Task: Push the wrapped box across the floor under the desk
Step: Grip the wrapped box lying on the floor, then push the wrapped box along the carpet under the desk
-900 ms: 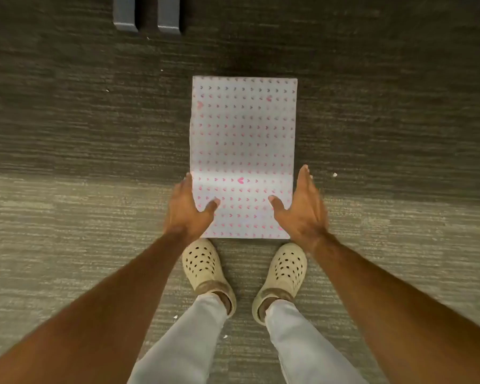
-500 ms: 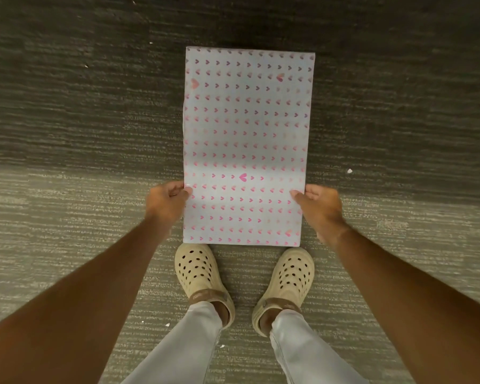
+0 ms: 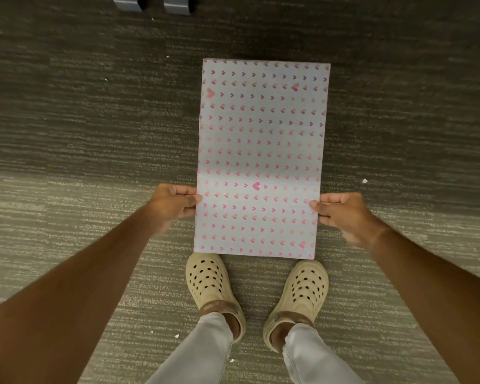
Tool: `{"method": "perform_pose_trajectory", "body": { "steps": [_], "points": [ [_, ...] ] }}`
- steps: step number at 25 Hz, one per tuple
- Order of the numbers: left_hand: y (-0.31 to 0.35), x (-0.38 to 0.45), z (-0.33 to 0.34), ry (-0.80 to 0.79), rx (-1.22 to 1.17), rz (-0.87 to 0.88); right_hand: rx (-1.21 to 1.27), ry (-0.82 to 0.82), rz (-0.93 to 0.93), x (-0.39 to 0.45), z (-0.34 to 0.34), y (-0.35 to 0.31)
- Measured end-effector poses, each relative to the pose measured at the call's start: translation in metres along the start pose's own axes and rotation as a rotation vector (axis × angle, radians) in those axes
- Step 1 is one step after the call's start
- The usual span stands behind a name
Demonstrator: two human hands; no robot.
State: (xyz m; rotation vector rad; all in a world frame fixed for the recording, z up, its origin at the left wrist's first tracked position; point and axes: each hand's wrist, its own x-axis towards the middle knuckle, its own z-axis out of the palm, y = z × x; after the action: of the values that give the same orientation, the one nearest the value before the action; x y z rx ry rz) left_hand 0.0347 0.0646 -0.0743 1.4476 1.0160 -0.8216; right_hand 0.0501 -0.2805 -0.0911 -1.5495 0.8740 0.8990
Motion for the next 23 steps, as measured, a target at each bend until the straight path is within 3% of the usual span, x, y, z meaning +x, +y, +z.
{"method": "perform_pose_trajectory", "body": {
  "steps": [11,23],
  "points": [
    [0.019,-0.023,-0.018,-0.056,0.041,0.013,-0.042,-0.094,0.058,-0.022,-0.01,-0.037],
    [0.126,-0.039,-0.045,-0.06,0.066,0.113,-0.041,-0.088,-0.024,-0.064,-0.004,-0.136]
  ]
}}
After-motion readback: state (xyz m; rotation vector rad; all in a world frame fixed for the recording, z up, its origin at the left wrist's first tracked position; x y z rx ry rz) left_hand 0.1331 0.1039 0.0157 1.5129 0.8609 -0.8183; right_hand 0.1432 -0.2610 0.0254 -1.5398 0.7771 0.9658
